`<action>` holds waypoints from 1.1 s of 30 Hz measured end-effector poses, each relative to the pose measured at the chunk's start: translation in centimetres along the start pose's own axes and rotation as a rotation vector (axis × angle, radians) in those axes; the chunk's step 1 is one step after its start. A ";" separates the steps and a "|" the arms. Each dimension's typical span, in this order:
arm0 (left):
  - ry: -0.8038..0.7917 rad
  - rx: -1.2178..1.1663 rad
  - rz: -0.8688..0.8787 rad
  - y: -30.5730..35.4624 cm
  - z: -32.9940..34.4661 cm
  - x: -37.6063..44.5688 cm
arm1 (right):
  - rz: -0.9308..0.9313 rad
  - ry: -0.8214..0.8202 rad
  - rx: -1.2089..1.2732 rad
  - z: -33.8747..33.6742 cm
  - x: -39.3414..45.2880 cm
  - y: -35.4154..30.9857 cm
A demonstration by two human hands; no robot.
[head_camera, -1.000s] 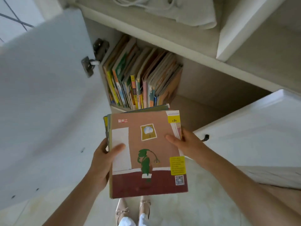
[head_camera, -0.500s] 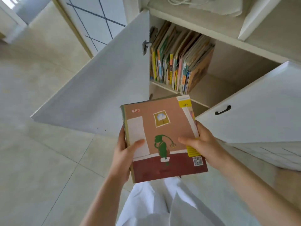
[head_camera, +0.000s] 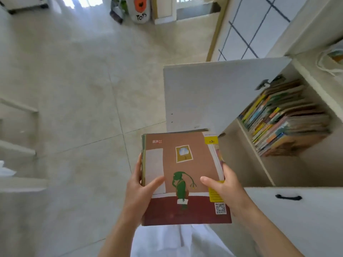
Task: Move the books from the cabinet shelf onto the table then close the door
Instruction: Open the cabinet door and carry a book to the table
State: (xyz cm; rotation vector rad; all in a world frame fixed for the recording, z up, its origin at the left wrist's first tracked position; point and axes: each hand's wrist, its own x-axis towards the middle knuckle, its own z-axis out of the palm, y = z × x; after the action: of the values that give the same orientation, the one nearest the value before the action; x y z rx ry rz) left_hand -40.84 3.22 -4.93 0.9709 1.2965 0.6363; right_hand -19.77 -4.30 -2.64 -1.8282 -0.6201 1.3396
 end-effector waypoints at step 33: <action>1.388 -0.608 -0.027 -16.8 -42.3 -35.8 | -0.515 -1.221 -0.663 57.0 -21.9 5.4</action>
State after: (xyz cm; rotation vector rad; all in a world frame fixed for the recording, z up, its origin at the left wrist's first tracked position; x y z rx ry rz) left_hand -91.12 -25.33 -1.20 -0.1398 2.0561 1.7071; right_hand -80.99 -7.01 -3.07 -0.8998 -2.1894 1.8922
